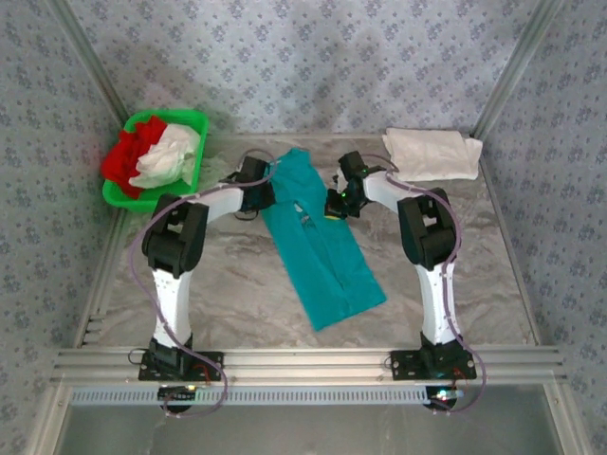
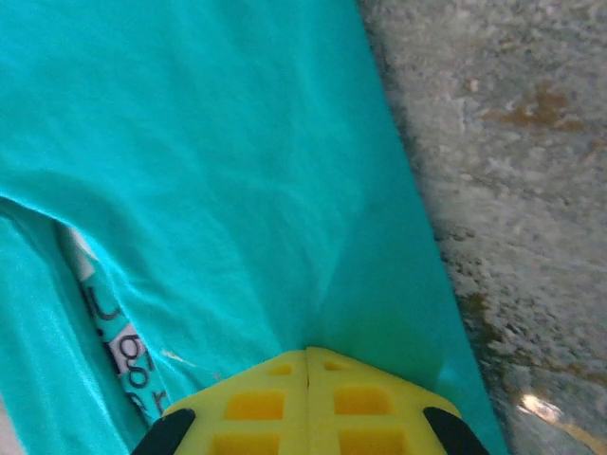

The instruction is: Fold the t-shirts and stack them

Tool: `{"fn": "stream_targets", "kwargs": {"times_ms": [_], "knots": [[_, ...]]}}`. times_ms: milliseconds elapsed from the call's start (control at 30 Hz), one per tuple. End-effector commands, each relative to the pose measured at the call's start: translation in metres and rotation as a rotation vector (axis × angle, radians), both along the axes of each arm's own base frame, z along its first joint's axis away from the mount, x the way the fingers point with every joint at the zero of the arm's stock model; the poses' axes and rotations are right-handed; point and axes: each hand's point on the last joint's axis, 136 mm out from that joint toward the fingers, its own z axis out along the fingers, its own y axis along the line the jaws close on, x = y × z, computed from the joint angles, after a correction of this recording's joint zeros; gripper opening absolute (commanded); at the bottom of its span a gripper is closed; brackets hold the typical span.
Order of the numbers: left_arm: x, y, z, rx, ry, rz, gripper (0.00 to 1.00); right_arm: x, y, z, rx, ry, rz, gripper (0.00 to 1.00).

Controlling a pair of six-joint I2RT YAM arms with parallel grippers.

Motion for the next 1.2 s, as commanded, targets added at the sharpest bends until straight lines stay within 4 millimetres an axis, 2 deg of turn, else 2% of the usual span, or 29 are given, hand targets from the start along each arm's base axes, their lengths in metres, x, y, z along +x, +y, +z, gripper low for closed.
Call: {"fn": "stream_targets", "kwargs": {"times_ms": [0, 133, 267, 367, 533, 667, 800, 833, 933, 967, 1067, 1167], "knots": [[0.009, -0.005, -0.014, 0.001, 0.041, -0.001, 0.0, -0.011, -0.017, -0.015, -0.013, 0.043, -0.081, 0.0], [0.035, -0.031, -0.018, -0.038, 0.042, -0.084, 0.0, -0.013, -0.035, -0.023, 0.004, 0.033, -0.199, 0.0], [0.058, -0.055, -0.021, -0.068, 0.044, -0.154, 0.0, -0.008, -0.034, -0.034, 0.017, 0.073, -0.228, 0.0], [0.077, -0.069, -0.013, -0.088, 0.033, -0.189, 0.0, 0.002, -0.036, -0.035, 0.015, 0.055, -0.26, 0.0], [0.099, -0.069, -0.009, -0.104, 0.008, -0.166, 0.0, 0.029, -0.043, -0.032, 0.008, 0.034, -0.302, 0.0], [0.119, -0.062, 0.002, -0.137, -0.033, -0.133, 0.0, 0.049, -0.052, -0.028, -0.012, 0.011, -0.314, 0.0], [0.131, -0.057, 0.015, -0.13, -0.059, -0.128, 0.0, 0.06, -0.058, -0.028, -0.018, 0.008, -0.324, 0.0], [0.133, -0.052, 0.021, -0.111, -0.072, -0.122, 0.0, 0.062, -0.058, -0.027, -0.016, 0.007, -0.325, 0.0], [0.138, -0.034, 0.048, -0.064, -0.113, -0.104, 0.21, 0.063, -0.057, -0.019, -0.008, -0.002, -0.33, 0.0], [0.139, -0.027, 0.061, -0.048, -0.131, -0.1, 0.24, 0.062, -0.056, -0.016, -0.011, -0.007, -0.329, 0.0], [0.135, -0.015, 0.111, -0.003, -0.197, -0.11, 0.35, 0.06, -0.051, 0.0, 0.023, -0.016, -0.331, 0.0], [0.118, -0.007, 0.165, 0.018, -0.266, -0.121, 0.36, 0.061, -0.044, 0.031, 0.067, -0.054, -0.319, 0.0]]}}
